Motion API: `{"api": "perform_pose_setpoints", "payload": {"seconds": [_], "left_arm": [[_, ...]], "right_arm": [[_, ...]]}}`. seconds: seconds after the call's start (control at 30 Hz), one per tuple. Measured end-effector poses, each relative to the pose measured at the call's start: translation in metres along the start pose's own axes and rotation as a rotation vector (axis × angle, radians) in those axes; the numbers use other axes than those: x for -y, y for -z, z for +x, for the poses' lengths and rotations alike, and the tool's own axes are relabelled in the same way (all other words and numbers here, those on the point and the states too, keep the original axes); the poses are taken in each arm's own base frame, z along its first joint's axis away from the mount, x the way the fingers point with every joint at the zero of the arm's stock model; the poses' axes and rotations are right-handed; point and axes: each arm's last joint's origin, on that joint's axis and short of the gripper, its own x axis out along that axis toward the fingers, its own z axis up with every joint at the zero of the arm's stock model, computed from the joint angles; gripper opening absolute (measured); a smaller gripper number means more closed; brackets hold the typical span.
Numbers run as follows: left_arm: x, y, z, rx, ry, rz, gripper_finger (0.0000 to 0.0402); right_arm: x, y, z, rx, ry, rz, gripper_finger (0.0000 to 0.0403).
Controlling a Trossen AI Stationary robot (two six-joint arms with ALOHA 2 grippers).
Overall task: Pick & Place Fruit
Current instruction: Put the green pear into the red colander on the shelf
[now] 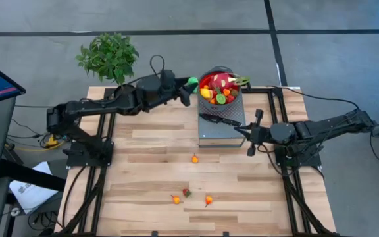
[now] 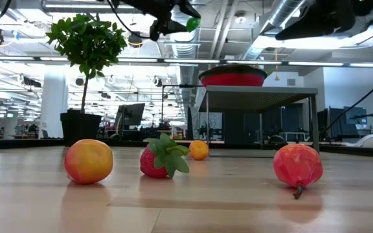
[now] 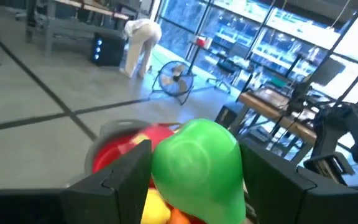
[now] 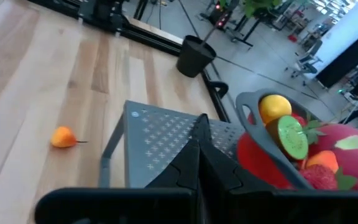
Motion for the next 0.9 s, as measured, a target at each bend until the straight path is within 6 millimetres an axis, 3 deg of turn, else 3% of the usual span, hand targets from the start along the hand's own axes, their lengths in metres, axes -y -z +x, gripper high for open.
{"api": "perform_pose_setpoints", "payload": {"seconds": [0.27, 0.57, 0.9], "left_arm": [[-0.010, 0.017, 0.033, 0.049, 0.092, 0.000, 0.0219], [-0.040, 0.031, 0.064, 0.048, 0.071, 0.002, 0.0219], [-0.040, 0.033, 0.103, 0.048, 0.114, 0.107, 0.0219]], "right_arm": [[0.000, 0.000, 0.000, -0.003, 0.009, 0.003, 0.0000], [0.002, -0.004, 0.000, 0.035, 0.030, 0.042, 0.0000], [0.003, -0.008, 0.000, 0.065, 0.038, 0.064, 0.0000]]}}
